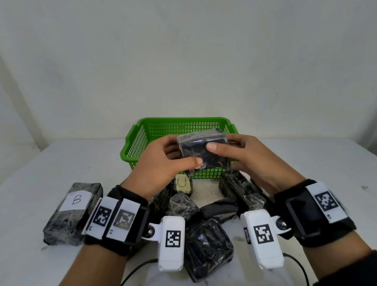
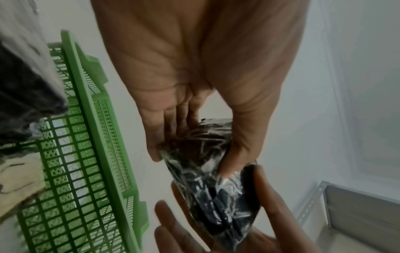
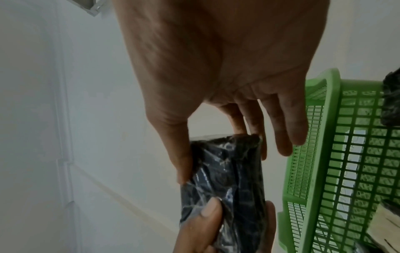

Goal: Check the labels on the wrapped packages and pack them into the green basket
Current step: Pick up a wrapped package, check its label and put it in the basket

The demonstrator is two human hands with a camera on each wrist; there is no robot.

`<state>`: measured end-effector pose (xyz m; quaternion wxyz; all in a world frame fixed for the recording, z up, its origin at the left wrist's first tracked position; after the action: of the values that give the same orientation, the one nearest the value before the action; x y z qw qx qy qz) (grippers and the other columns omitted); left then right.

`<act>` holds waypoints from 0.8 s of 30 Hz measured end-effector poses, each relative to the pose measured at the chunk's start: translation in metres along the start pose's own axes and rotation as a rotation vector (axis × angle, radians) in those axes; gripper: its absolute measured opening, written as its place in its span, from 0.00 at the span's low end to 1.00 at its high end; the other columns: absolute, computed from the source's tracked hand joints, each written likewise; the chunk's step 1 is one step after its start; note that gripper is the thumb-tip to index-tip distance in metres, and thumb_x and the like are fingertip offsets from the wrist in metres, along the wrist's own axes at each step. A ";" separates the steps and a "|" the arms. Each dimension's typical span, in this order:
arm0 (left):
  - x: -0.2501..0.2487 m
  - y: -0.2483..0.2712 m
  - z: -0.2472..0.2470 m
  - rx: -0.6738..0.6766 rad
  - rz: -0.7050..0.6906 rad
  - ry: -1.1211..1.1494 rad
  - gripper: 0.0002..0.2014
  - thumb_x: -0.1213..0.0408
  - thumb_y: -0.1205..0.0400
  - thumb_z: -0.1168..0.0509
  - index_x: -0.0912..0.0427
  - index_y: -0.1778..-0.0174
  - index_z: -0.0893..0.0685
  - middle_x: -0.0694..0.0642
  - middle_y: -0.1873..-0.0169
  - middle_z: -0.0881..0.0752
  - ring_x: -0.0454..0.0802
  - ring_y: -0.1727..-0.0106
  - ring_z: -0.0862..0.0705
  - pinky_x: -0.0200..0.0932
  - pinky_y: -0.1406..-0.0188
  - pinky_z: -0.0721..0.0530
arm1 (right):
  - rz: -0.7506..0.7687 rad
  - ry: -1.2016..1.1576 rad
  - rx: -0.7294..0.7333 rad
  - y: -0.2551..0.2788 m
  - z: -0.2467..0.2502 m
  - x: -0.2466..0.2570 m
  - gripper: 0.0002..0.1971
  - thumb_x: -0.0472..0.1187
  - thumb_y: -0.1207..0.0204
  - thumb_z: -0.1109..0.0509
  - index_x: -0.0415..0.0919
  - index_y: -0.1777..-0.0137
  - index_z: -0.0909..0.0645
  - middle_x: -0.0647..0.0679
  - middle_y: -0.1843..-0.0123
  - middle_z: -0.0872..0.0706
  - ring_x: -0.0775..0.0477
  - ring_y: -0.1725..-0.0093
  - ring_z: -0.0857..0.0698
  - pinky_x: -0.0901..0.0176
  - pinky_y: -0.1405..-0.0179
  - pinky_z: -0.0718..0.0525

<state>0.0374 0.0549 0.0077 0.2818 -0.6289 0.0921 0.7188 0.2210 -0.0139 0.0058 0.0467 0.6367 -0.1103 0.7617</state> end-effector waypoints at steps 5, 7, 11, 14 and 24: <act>-0.001 -0.001 0.004 -0.017 -0.062 -0.002 0.32 0.76 0.33 0.18 0.58 0.34 0.19 0.52 0.41 0.10 0.47 0.40 0.11 0.51 0.35 0.13 | -0.100 -0.075 0.093 0.012 -0.005 0.004 0.30 0.66 0.27 0.23 0.42 0.36 0.10 0.38 0.39 0.06 0.33 0.41 0.06 0.46 0.36 0.09; -0.002 0.001 0.003 -0.013 -0.094 -0.033 0.33 0.74 0.35 0.16 0.57 0.34 0.19 0.50 0.41 0.10 0.45 0.39 0.12 0.50 0.33 0.15 | -0.107 -0.130 0.073 0.012 -0.005 0.005 0.25 0.59 0.23 0.27 0.39 0.39 0.09 0.35 0.41 0.06 0.33 0.45 0.06 0.48 0.41 0.07; -0.005 0.007 -0.003 0.063 -0.066 -0.015 0.34 0.56 0.35 0.17 0.52 0.32 0.19 0.47 0.38 0.11 0.43 0.37 0.12 0.45 0.35 0.15 | -0.059 -0.209 0.015 0.010 -0.002 0.005 0.16 0.42 0.21 0.22 0.30 0.40 0.11 0.35 0.43 0.06 0.41 0.48 0.07 0.55 0.47 0.06; -0.004 0.009 -0.004 0.082 0.032 0.171 0.25 0.53 0.31 0.24 0.59 0.39 0.13 0.55 0.43 0.08 0.52 0.42 0.09 0.49 0.40 0.12 | -0.026 -0.192 -0.025 0.010 0.001 0.005 0.18 0.38 0.24 0.20 0.31 0.37 0.13 0.38 0.42 0.05 0.41 0.46 0.06 0.50 0.42 0.07; 0.001 0.006 -0.007 0.118 0.052 0.180 0.25 0.56 0.30 0.20 0.62 0.39 0.12 0.58 0.43 0.08 0.56 0.39 0.10 0.56 0.33 0.16 | -0.010 -0.158 -0.037 0.009 0.001 0.003 0.35 0.50 0.41 0.11 0.32 0.36 0.12 0.40 0.43 0.04 0.38 0.42 0.05 0.36 0.31 0.12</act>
<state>0.0399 0.0470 0.0038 0.2902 -0.6707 0.1755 0.6597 0.2195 -0.0230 0.0079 0.0533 0.6942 -0.1244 0.7069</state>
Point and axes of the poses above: each hand's wrist, its own y-axis away from the middle knuckle, its own z-axis out of the back of the hand, x = y × z, the point moved 4 cm from there along -y, towards the middle knuckle
